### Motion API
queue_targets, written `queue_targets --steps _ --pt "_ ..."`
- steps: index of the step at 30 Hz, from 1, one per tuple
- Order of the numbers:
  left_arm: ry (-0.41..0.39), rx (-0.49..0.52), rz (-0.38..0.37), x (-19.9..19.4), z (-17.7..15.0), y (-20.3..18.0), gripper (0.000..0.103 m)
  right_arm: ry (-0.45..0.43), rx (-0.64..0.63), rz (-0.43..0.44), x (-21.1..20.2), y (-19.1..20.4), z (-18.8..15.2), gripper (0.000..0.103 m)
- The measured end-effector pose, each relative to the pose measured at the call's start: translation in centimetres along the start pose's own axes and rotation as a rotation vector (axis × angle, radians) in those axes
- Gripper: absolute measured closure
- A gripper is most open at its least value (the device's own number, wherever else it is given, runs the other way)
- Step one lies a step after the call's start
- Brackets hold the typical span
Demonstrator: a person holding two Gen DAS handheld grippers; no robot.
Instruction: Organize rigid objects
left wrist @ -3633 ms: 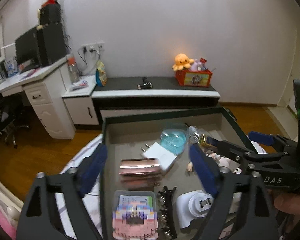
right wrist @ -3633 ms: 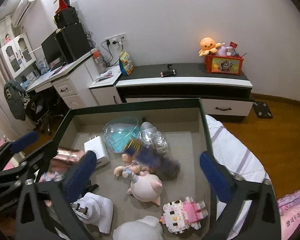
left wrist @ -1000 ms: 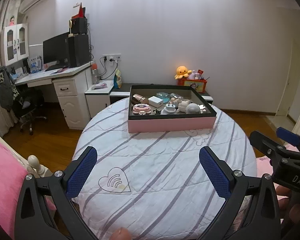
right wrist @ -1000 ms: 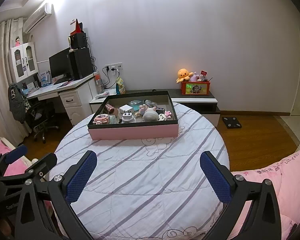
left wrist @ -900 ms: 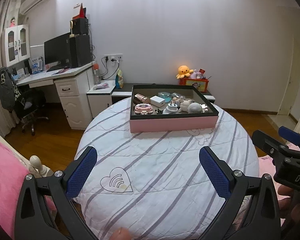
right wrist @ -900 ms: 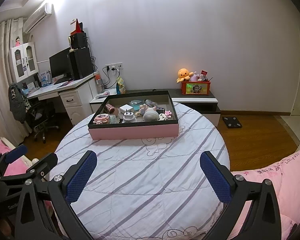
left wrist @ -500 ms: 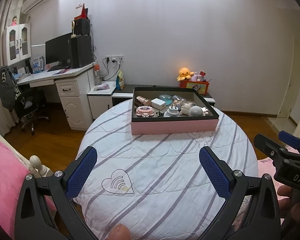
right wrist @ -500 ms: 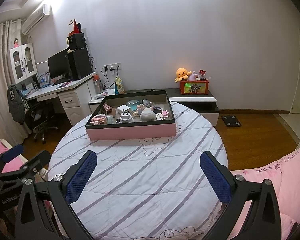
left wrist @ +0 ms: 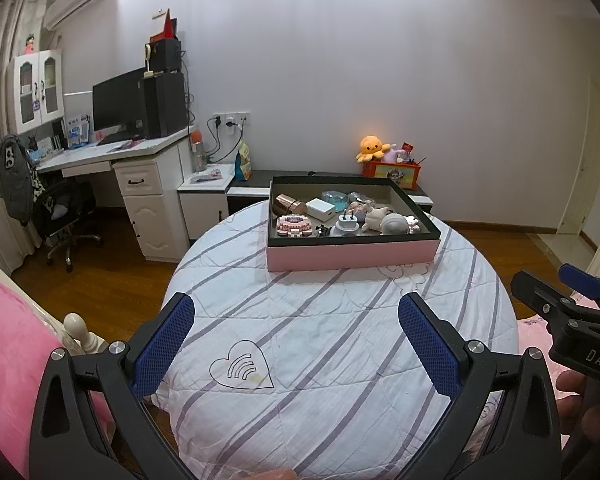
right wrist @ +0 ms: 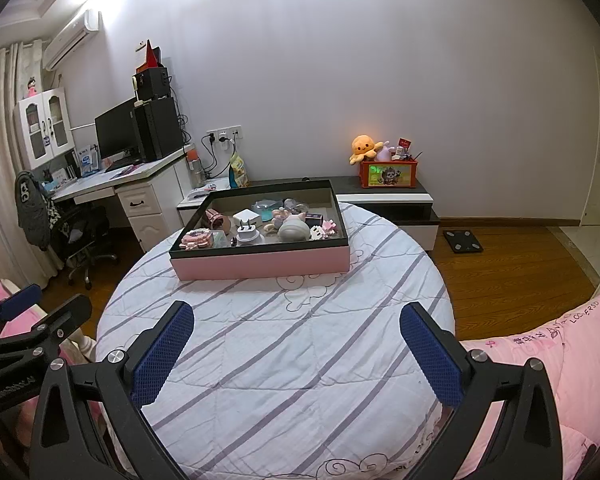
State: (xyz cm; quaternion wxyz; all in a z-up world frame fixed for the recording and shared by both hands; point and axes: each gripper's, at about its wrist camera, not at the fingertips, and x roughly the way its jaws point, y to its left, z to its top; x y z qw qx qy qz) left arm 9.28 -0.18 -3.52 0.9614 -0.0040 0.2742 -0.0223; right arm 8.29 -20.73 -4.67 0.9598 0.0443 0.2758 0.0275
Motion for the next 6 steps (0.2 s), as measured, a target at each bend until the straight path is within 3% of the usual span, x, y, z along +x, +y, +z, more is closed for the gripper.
queue_targets --steps 6 --pt "-0.019 0.007 -0.009 -0.49 -0.15 -0.36 0.000 -0.014 0.000 0.002 -0.36 -0.06 0.01 0.000"
